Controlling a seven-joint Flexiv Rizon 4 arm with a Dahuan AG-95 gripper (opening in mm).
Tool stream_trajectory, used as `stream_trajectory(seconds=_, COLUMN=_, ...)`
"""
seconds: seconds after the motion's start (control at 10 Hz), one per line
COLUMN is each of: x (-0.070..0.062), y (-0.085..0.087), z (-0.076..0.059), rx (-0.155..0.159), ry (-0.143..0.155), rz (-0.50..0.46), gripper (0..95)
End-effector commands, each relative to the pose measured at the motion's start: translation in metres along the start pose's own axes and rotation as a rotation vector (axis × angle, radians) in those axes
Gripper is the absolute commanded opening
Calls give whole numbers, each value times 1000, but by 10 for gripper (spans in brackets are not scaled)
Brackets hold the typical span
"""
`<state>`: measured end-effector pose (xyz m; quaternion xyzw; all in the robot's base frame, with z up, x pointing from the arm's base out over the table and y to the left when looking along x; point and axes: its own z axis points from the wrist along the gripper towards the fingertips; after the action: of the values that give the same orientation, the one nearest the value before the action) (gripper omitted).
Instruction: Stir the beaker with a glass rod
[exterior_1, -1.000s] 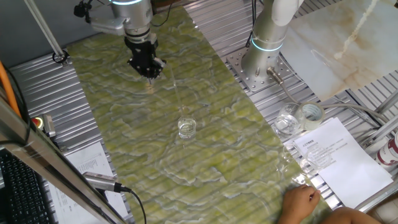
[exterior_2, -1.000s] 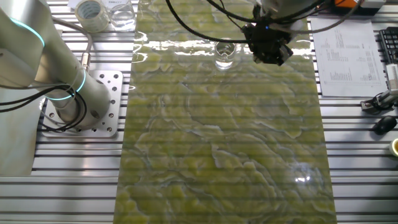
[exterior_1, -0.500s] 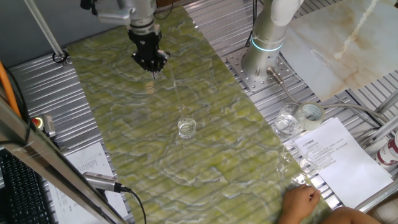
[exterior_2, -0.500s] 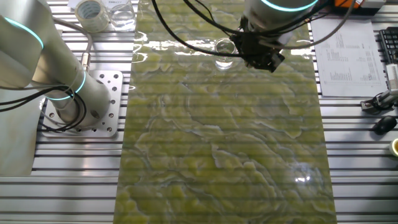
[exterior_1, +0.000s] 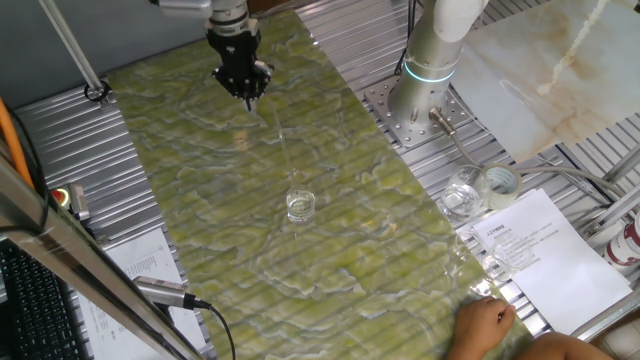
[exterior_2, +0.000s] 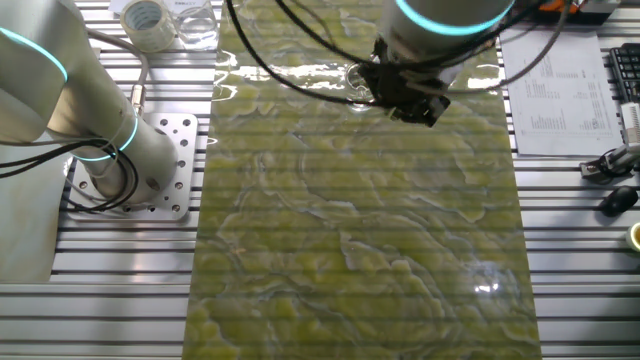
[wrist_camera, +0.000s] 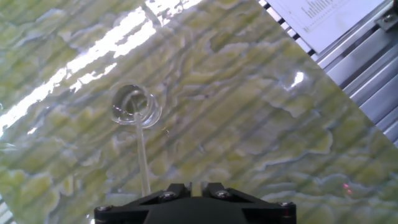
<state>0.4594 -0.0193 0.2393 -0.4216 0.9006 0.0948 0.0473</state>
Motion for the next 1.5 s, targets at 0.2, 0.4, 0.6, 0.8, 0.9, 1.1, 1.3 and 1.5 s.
stream_trajectory(seconds=0.2, x=5, y=7, z=-4, rx=-24, ry=2, rz=6, gripper=190)
stream_trajectory(seconds=0.4, x=7, y=10, z=-8, rx=-34, ry=-5, rz=-8, gripper=190)
stream_trajectory(seconds=0.6, x=10, y=14, z=-14, rx=-36, ry=7, rz=-14, gripper=190)
stream_trajectory(seconds=0.8, x=14, y=16, z=-17, rx=-59, ry=31, rz=-32, gripper=190)
stream_trajectory(seconds=0.9, x=15, y=16, z=-16, rx=-68, ry=41, rz=-29, gripper=190)
stream_trajectory(seconds=1.1, x=16, y=17, z=-15, rx=-79, ry=44, rz=-38, gripper=190)
stream_trajectory(seconds=1.3, x=18, y=19, z=-14, rx=-92, ry=48, rz=-43, gripper=190)
stream_trajectory(seconds=1.5, x=21, y=21, z=-9, rx=-103, ry=36, rz=-31, gripper=190)
